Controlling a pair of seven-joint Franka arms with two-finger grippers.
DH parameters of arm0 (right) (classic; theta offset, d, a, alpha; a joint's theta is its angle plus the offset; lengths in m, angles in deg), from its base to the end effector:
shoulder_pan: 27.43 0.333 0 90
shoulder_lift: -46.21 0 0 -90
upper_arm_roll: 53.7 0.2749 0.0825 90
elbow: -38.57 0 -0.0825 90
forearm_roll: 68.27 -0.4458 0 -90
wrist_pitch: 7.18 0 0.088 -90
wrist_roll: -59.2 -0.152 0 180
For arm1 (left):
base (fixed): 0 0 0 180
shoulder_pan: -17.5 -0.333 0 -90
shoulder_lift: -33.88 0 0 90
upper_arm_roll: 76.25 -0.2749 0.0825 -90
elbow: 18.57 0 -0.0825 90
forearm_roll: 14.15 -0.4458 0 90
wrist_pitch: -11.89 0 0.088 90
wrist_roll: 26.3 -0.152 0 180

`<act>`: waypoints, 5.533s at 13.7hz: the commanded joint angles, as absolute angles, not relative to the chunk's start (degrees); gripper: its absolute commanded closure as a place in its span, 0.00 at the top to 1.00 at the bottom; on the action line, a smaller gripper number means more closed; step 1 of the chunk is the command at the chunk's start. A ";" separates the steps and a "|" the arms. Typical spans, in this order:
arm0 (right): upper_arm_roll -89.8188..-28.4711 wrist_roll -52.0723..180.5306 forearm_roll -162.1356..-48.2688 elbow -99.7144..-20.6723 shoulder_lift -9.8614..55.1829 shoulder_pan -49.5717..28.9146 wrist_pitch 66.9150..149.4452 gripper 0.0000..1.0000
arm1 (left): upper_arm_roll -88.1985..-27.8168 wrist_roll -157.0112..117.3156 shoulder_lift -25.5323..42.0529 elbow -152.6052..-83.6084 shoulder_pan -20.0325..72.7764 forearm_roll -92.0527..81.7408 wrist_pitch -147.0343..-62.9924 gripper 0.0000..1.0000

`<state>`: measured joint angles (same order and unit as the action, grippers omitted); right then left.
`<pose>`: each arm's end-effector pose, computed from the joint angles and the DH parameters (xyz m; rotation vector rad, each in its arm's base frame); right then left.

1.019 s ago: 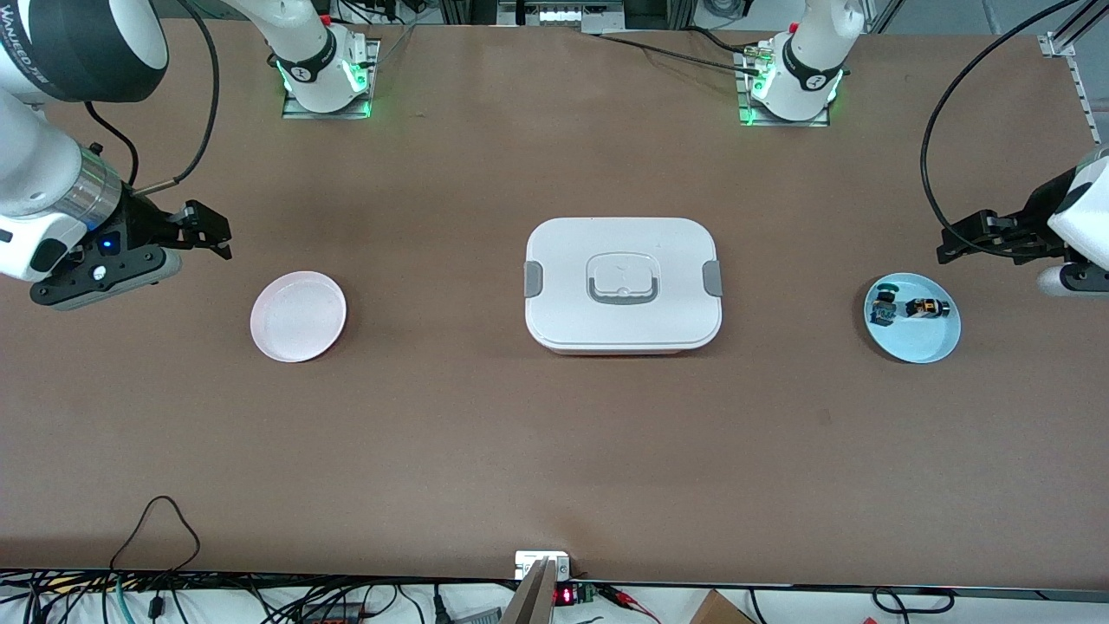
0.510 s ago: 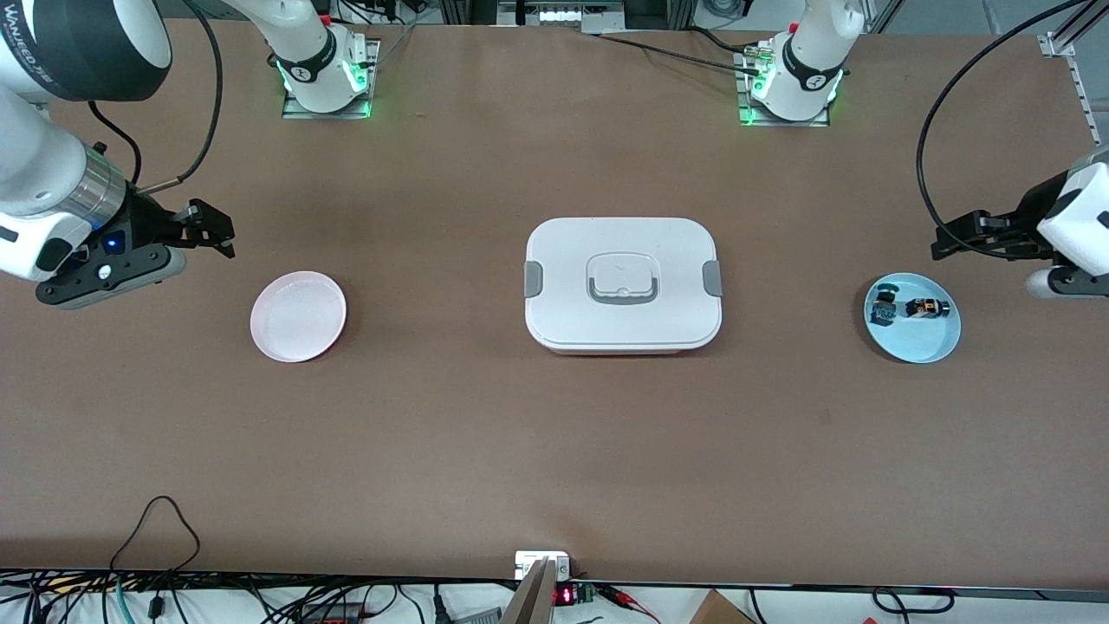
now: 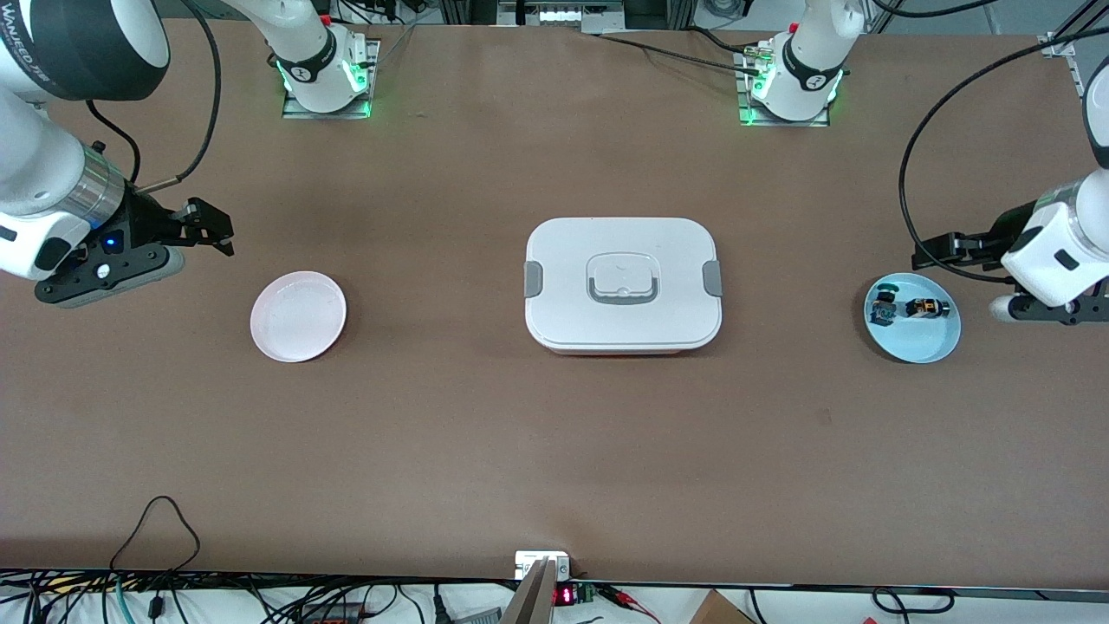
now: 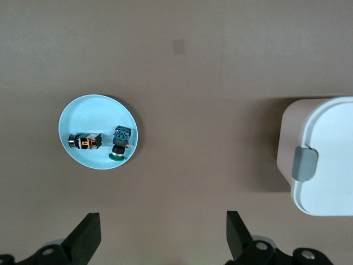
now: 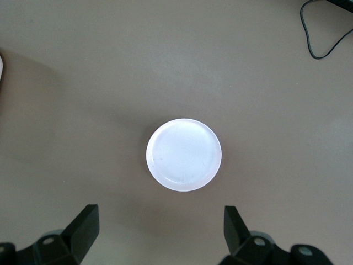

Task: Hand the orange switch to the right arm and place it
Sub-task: 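Lower the left gripper over the orange switch on the blue plate, then close the left gripper on the orange switch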

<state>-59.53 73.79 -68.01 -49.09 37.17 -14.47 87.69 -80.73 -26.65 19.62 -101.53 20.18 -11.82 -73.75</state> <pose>0.6546 0.0842 0.4672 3.0664 0.5906 -0.0506 0.6559 0.0106 0.4388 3.1006 0.0401 -0.3126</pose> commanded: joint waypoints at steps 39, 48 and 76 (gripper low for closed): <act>-59.06 69.83 -71.34 -51.79 36.90 -14.51 93.28 1.00 | -80.99 -50.73 10.16 -139.68 0.71 -11.69 -125.75 1.00; -59.32 69.74 -73.89 -52.58 37.69 -14.51 92.76 1.00 | -80.99 -52.05 7.43 -139.33 0.71 -11.69 -129.79 1.00; -59.06 69.66 -74.50 -52.93 38.92 -14.33 91.18 1.00 | -80.90 -53.02 6.72 -138.37 0.27 -11.34 -128.22 0.04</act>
<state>-59.19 70.40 -73.32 -51.76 37.53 -14.38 91.77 -81.23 -51.69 5.49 -138.91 0.50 -11.81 -130.08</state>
